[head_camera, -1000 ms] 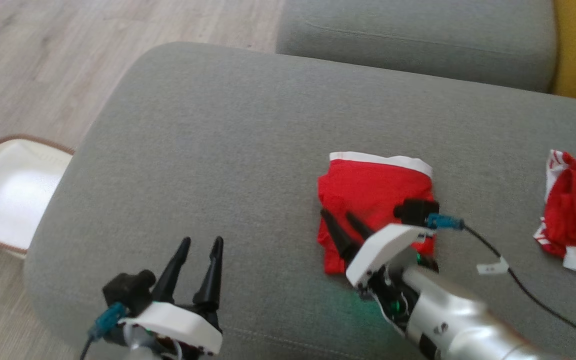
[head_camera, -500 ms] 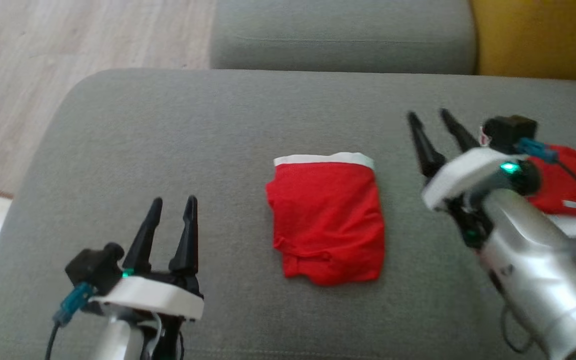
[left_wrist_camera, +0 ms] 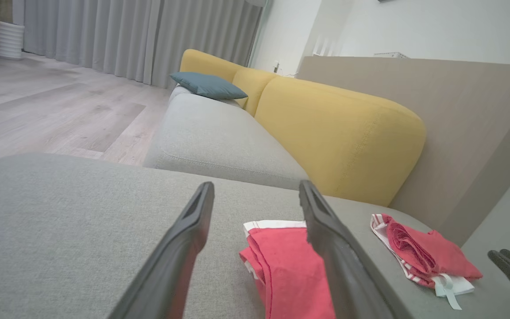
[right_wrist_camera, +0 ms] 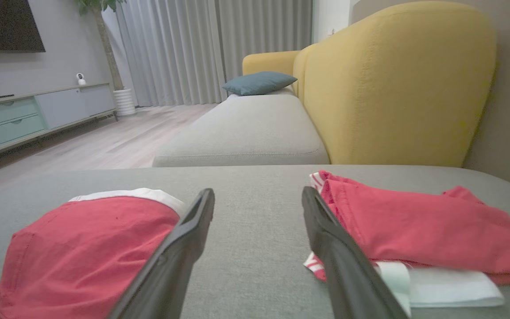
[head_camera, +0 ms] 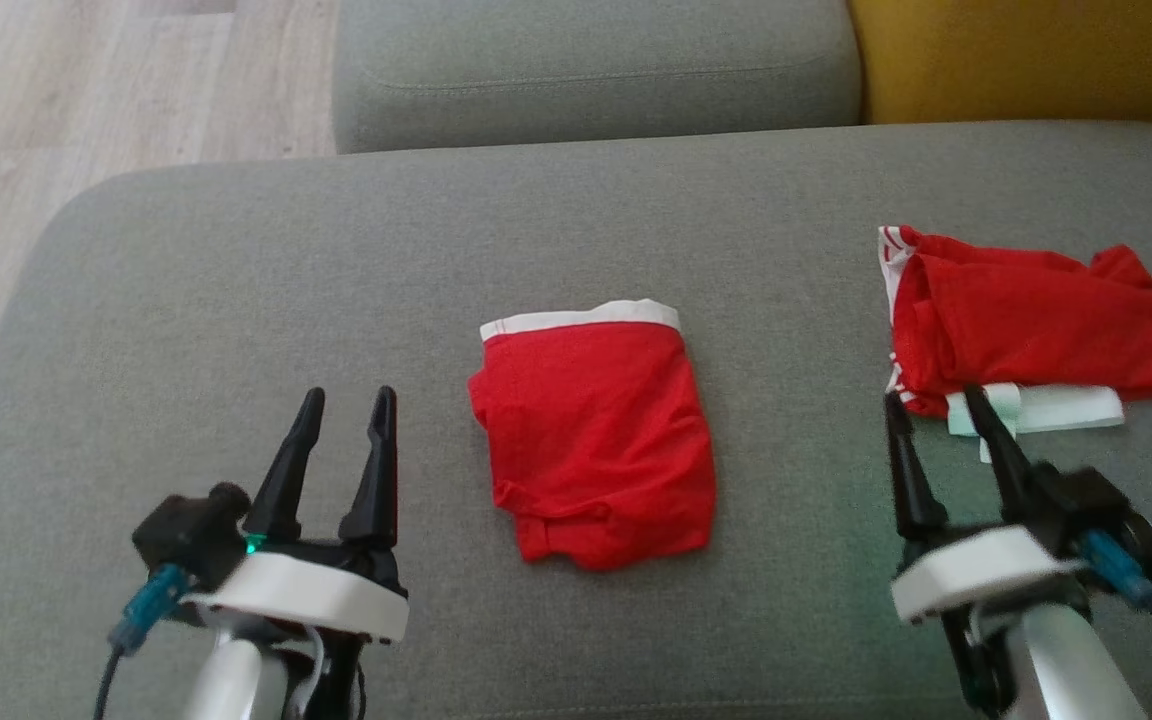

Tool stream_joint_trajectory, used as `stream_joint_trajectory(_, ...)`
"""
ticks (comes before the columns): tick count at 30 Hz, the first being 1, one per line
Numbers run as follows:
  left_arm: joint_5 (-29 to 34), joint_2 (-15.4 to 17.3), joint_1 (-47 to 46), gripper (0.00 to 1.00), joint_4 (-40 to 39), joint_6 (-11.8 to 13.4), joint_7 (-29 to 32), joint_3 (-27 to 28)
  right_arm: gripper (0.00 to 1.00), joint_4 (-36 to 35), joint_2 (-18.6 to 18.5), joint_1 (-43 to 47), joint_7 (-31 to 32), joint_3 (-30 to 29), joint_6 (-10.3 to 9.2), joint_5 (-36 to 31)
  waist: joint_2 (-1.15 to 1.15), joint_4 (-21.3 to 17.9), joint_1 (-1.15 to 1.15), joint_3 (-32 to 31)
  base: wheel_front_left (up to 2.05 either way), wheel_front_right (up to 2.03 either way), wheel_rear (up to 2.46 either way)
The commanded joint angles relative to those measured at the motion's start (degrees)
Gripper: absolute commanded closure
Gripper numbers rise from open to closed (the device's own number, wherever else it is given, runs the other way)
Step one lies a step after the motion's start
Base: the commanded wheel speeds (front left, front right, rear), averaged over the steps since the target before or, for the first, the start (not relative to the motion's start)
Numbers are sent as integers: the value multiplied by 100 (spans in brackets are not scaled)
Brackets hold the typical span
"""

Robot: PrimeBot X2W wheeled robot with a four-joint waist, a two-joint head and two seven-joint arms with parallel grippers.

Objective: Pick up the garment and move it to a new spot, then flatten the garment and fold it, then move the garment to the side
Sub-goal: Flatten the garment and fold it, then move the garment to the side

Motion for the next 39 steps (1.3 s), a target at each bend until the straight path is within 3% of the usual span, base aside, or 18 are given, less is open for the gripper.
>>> stream_joint_trajectory(1,113,20,-170,0,-230,-2,-34,201,0,-423,16,-5,-61,17,-4,-64,0,-47,0,9,0,0,0)
stream_joint_trajectory(9,369,20,15,0,-337,-52,-34,254,0,-977,32,605,-61,69,-4,297,0,-132,0,21,0,0,0)
stream_joint_trajectory(21,277,20,-168,0,-288,-91,-34,40,0,-990,33,281,610,329,-4,588,0,241,0,387,0,0,0)
stream_joint_trajectory(28,169,20,-330,0,-343,-133,-34,-106,0,-384,33,-343,1488,700,-4,1140,0,613,0,753,0,0,0)
stream_joint_trajectory(39,87,20,-531,0,-300,-162,-34,-213,0,821,33,-1097,2124,975,-4,2188,0,1037,0,1063,0,0,0)
